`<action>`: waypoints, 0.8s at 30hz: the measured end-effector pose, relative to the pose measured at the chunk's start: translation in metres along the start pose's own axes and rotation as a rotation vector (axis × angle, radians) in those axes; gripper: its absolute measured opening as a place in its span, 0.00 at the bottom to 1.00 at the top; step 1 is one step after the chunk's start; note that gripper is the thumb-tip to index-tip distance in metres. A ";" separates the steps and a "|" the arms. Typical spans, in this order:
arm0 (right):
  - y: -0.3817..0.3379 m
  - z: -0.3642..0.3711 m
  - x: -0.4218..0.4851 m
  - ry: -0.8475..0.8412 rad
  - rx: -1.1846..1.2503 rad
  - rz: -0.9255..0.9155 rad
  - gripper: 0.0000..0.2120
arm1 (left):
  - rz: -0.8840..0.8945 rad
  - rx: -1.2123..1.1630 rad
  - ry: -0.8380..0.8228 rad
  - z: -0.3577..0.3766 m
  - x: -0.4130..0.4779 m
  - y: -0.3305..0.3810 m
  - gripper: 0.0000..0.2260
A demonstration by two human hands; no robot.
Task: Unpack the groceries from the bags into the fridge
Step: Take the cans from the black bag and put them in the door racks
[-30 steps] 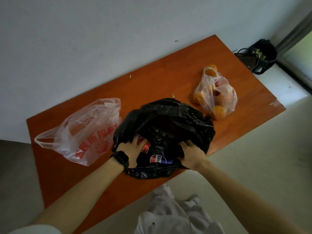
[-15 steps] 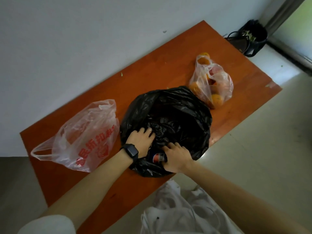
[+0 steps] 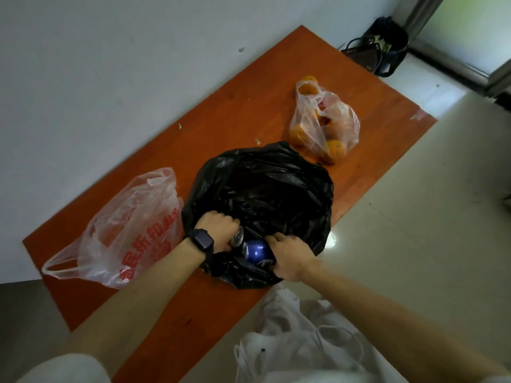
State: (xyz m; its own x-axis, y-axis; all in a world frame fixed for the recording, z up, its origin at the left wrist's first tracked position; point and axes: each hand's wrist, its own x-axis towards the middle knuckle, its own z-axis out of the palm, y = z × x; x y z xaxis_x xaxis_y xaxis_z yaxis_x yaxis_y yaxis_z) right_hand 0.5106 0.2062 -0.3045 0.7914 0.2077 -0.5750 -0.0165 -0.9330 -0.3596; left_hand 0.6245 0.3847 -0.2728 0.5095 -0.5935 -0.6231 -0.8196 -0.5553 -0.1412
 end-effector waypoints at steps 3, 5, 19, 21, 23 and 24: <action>0.012 -0.018 -0.009 0.189 0.185 0.004 0.36 | -0.092 -0.278 0.134 -0.014 -0.010 -0.010 0.23; 0.018 -0.034 -0.014 0.306 0.334 0.022 0.37 | -0.139 -0.448 0.187 -0.026 -0.014 -0.013 0.28; 0.095 -0.135 -0.130 0.741 1.151 -0.008 0.36 | -0.052 -1.284 0.776 -0.195 -0.013 0.054 0.26; 0.121 -0.144 -0.162 0.810 1.156 -0.008 0.36 | 0.040 -1.363 0.769 -0.229 -0.004 0.084 0.23; 0.152 -0.153 -0.198 0.885 1.130 0.000 0.33 | 0.161 -1.426 0.727 -0.265 0.008 0.123 0.21; 0.169 -0.156 -0.217 0.928 1.116 0.006 0.32 | 0.214 -1.430 0.714 -0.283 0.015 0.145 0.22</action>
State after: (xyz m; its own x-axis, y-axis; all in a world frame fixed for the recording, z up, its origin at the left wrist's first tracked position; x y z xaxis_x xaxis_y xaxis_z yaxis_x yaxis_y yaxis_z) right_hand 0.4312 -0.0430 -0.1257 0.8853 -0.4610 -0.0608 -0.1367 -0.1331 -0.9816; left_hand 0.5875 0.1308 -0.0847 0.7706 -0.6372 -0.0106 -0.1929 -0.2490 0.9491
